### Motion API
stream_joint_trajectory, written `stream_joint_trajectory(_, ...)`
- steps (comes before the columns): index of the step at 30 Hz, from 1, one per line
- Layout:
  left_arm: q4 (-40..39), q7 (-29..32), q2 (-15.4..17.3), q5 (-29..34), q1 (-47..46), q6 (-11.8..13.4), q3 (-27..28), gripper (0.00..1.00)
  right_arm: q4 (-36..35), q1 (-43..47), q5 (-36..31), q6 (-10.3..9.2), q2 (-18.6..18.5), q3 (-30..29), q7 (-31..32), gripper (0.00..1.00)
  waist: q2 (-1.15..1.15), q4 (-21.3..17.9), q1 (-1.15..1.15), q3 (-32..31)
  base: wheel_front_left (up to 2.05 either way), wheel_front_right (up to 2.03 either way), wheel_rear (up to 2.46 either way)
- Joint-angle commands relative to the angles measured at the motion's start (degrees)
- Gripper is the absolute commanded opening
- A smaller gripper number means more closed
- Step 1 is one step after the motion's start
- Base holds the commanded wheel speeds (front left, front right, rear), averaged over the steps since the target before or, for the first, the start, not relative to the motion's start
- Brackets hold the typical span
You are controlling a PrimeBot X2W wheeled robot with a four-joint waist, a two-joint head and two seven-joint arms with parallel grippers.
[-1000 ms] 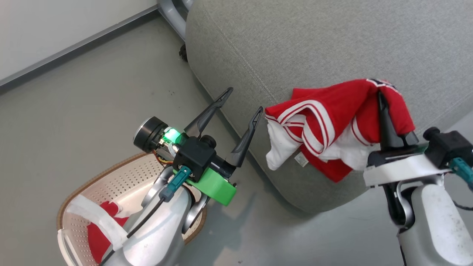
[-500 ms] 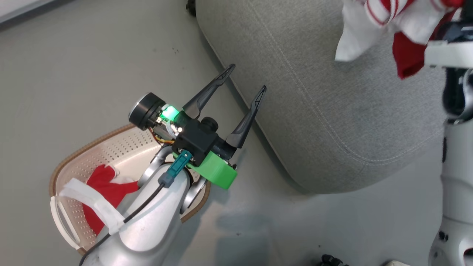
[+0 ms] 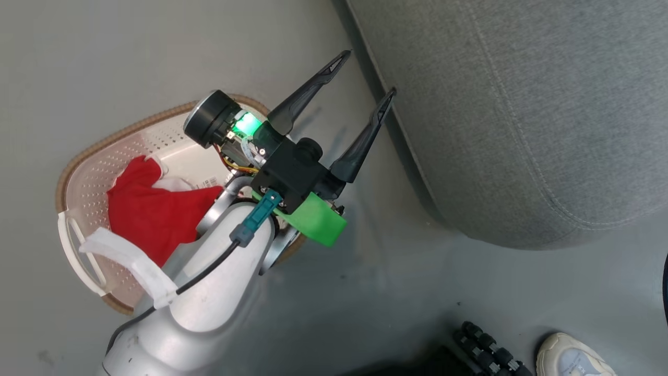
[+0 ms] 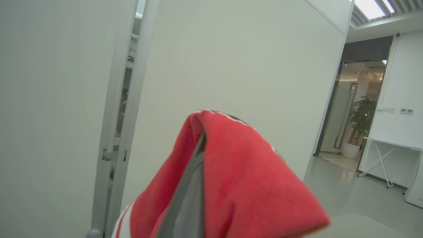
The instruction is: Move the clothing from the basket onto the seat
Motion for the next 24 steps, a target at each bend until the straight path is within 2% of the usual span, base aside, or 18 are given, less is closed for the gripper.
stream_joint_trajectory(1,-0.08,0.05,0.31,0.32,-1.30,-0.09,-0.18,1.00,2.15,-1.64,-0.31,-0.02,-0.76,-0.69,-0.13,0.00,0.00,3.01,-0.01,4.40,0.00,0.00,0.00)
stream_joint_trajectory(6,0.07,0.05,0.35,0.11,-1.83,-0.10,-0.24,1.00,10.36,-2.95,-1.19,-0.02,-0.84,-0.28,-0.13,0.00,0.00,3.85,-0.01,6.03,0.00,0.00,0.00)
stream_joint_trajectory(11,-0.05,0.05,-0.13,0.17,-2.10,-0.11,-0.62,1.00,17.82,-0.12,-1.03,-0.03,-0.29,-1.98,-0.13,0.00,0.00,4.69,-0.01,6.68,0.00,0.00,0.00)
stream_joint_trajectory(15,-0.01,0.05,-0.27,0.03,-2.36,-0.11,-0.63,1.00,21.18,2.38,-1.61,-0.03,0.01,-1.48,-0.13,0.00,0.00,5.05,-0.01,6.80,0.00,0.00,0.00)
stream_joint_trajectory(23,0.07,0.05,-0.66,-0.22,-2.74,-0.12,-0.20,1.00,22.78,5.69,-1.09,-0.03,1.18,-1.18,-0.13,0.00,0.00,5.64,-0.01,6.51,0.00,0.00,0.00)
stream_joint_trajectory(24,0.11,0.05,-0.70,-0.26,-2.62,-0.12,-0.09,1.00,22.81,6.01,-1.18,-0.03,1.30,-1.24,-0.13,0.18,0.00,5.68,-0.01,6.25,0.00,0.00,0.00)
